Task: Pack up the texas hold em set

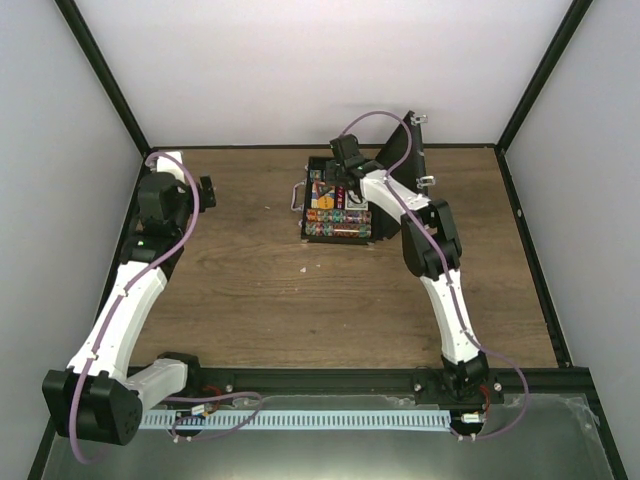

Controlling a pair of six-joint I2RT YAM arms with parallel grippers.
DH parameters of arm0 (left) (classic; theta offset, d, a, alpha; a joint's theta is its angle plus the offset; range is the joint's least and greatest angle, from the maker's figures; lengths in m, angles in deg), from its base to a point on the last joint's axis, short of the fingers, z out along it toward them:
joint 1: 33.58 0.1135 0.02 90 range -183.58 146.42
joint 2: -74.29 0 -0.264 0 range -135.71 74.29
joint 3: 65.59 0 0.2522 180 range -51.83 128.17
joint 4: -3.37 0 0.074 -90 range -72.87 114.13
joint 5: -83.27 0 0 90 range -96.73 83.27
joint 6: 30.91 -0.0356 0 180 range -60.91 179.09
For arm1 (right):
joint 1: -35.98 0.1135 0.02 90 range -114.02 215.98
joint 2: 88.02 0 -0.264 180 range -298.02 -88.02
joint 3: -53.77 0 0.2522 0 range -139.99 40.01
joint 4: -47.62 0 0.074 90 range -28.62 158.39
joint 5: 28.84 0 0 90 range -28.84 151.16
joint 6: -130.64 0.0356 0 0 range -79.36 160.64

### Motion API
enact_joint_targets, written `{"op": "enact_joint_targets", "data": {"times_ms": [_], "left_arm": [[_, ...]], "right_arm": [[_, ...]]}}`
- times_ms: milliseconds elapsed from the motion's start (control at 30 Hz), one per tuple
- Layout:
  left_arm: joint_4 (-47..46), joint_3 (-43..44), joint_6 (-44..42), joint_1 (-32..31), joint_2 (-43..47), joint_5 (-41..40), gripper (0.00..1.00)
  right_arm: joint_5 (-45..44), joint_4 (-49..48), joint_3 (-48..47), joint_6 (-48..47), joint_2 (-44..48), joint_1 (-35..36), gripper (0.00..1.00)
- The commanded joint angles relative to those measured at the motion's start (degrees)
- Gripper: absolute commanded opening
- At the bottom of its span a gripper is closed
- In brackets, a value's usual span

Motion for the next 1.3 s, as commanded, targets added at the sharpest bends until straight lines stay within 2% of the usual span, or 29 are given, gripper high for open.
{"op": "enact_joint_targets", "data": {"times_ms": [0, 400, 900, 1167, 1267], "left_arm": [[-1.40, -0.53, -0.85, 0.45, -0.35, 0.69, 1.00], [-1.31, -0.44, -0.77, 0.56, -0.98, 0.90, 1.00], [-1.21, -0.44, -0.84, 0.63, -0.79, 0.65, 1.00], [-1.22, -0.45, -0.77, 0.68, -0.75, 0.81, 1.00], [-1.21, -0.44, -0.70, 0.76, -0.74, 0.75, 1.00]], "right_arm": [[-1.52, 0.36, -5.58, 1.98, -2.02, -0.44, 0.01], [-2.68, 1.64, -5.98, 2.14, -5.12, -0.69, 0.01], [5.14, 0.17, -5.98, 2.42, -5.11, -0.66, 0.01], [4.75, 0.91, -5.98, 2.35, -5.15, -0.66, 0.01], [1.75, 1.77, -5.75, 3.52, -5.10, -0.66, 0.01]]}}
